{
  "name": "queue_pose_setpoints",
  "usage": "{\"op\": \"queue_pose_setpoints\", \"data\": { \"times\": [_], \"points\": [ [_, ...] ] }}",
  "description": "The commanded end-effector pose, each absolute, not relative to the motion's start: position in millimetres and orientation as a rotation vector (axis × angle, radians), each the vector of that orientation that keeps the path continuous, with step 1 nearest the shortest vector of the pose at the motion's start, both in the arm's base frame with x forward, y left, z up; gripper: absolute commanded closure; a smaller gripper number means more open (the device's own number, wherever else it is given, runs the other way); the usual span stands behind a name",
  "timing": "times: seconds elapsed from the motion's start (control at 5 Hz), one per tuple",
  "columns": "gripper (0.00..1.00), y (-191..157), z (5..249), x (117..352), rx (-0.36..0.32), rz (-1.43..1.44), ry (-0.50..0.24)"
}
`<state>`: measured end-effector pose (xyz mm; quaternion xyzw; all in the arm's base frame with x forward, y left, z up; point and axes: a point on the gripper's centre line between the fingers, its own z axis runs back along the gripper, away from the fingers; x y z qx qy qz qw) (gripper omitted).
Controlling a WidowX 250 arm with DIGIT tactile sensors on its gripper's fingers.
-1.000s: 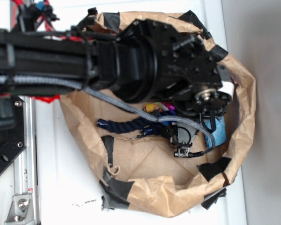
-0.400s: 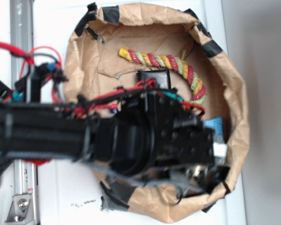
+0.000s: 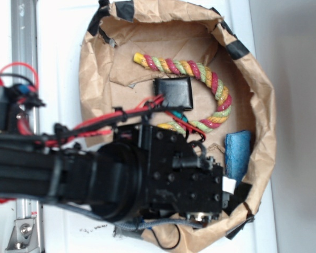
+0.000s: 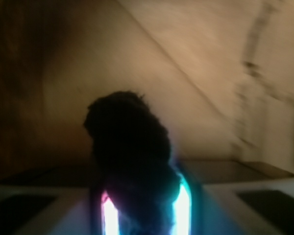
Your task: Grab the blue rope.
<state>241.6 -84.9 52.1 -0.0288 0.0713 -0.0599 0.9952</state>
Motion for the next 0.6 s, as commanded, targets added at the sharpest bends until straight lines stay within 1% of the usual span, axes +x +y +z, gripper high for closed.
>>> {"op": "queue_pose_setpoints", "data": {
  "times": [0.0, 0.2, 0.4],
  "points": [
    [1.00, -14, 130, 271, 0.032, -0.046, -0.067],
    [1.00, -17, 149, 265, -0.004, -0.055, -0.113],
    [1.00, -29, 159, 263, -0.039, -0.094, -0.141]
  ]
}}
